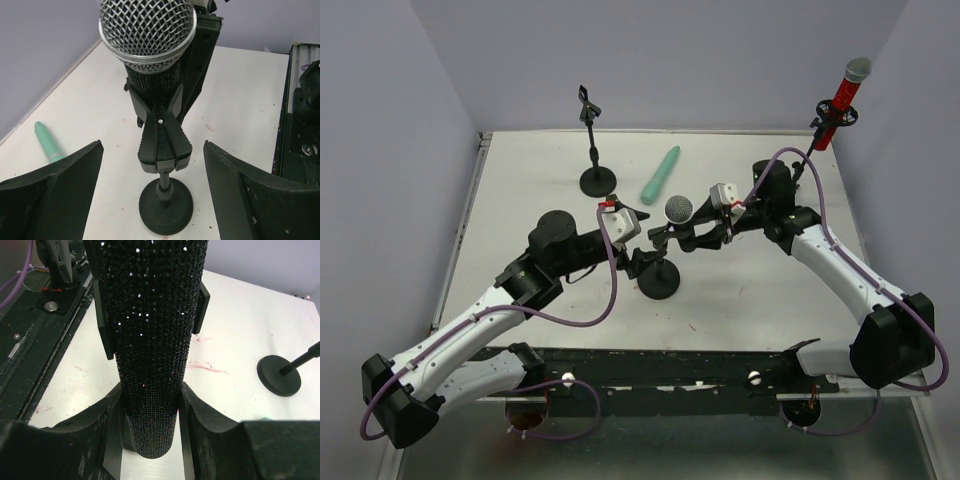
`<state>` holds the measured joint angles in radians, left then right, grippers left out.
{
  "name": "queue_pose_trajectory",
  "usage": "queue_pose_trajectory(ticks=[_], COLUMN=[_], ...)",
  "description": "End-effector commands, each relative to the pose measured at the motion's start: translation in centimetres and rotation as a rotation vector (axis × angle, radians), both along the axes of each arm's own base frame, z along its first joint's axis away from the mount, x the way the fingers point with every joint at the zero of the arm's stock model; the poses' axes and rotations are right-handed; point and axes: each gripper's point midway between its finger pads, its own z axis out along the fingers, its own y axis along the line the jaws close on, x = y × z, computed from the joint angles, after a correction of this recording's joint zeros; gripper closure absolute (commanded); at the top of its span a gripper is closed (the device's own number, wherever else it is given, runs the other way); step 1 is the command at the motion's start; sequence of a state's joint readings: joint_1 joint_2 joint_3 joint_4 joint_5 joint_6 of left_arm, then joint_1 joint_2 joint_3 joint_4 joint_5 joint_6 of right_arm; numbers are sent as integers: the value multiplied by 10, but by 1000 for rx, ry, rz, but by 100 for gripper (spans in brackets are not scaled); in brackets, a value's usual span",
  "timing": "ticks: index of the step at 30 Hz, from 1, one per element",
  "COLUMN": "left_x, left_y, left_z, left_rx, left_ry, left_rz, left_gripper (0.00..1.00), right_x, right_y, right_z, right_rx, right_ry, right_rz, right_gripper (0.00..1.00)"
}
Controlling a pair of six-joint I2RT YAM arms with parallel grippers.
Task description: Attach the microphones to the stand
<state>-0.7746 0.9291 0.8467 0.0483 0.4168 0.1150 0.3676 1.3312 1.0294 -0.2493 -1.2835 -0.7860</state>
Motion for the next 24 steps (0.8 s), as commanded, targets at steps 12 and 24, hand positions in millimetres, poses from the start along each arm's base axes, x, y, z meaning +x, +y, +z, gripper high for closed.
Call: queue_pose_trajectory(ticks=[12, 24], left_x=[-9, -12], left_y=[39, 27], left_z=[-7, -56], left_rx=[-194, -329], left_ry=[69, 126], left_rz=[166, 115], left_gripper=[2, 2], right_x=[14, -4], right_y=[-30, -86], right_z=[23, 12], right_rx=[-13, 2], right_ry=[61, 168], right_rz=[-169, -281], right_gripper=[0, 0])
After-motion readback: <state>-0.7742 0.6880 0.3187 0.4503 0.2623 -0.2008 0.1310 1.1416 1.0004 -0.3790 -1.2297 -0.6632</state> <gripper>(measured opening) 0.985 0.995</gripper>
